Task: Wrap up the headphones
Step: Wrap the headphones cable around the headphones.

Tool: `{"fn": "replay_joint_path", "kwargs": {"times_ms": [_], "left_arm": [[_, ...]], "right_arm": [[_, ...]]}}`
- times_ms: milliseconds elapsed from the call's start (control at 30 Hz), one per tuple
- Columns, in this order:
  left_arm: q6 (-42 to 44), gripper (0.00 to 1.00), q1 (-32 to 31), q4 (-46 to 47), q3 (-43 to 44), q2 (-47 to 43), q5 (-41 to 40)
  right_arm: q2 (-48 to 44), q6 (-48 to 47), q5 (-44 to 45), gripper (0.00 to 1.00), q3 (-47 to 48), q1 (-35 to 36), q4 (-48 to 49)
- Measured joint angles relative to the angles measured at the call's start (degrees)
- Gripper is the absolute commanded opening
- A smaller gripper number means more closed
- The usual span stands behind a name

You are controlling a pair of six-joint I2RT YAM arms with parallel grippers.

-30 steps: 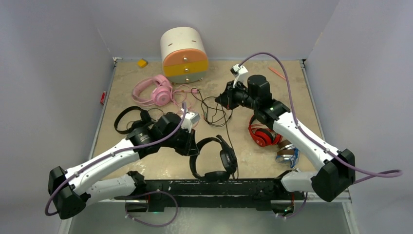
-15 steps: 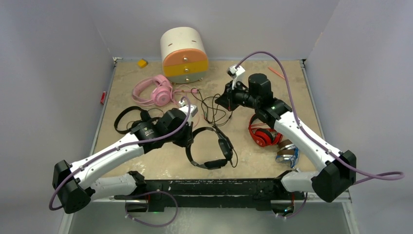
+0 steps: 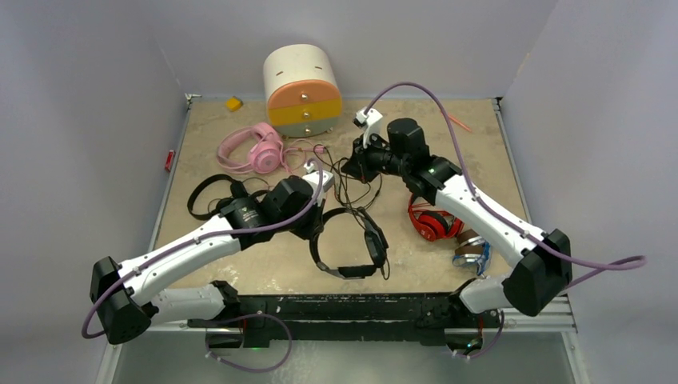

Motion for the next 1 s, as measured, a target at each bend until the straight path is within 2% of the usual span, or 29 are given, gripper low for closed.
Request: {"fn": "replay_joint_path", "kwargs": {"times_ms": [267,533,800,1000], "left_arm": [[0.59,0.0,-2.03,0.76,0.0,-2.21,-0.15],[-0.76,0.0,-2.23,1.75,0.0,-6.99,0.2],[-5.84,0.0,-2.21,-0.96,3.43,-11.85,-3.67],[-11.76,0.0,-2.21,-4.15,9.2,-12.07,-3.96]], "right_arm": [[5.4,2.64,8.52,0.0,0.46,-0.09,-2.36],[7.04,7.37,11.69,0.01,-3.41,-1.46,-1.11],[4.07,10.03,8.17,0.08,-13.75,-1.92,7.1],[-0.37,11.45,1.75,0.14,-22.99,-1.99,19.02]]}}
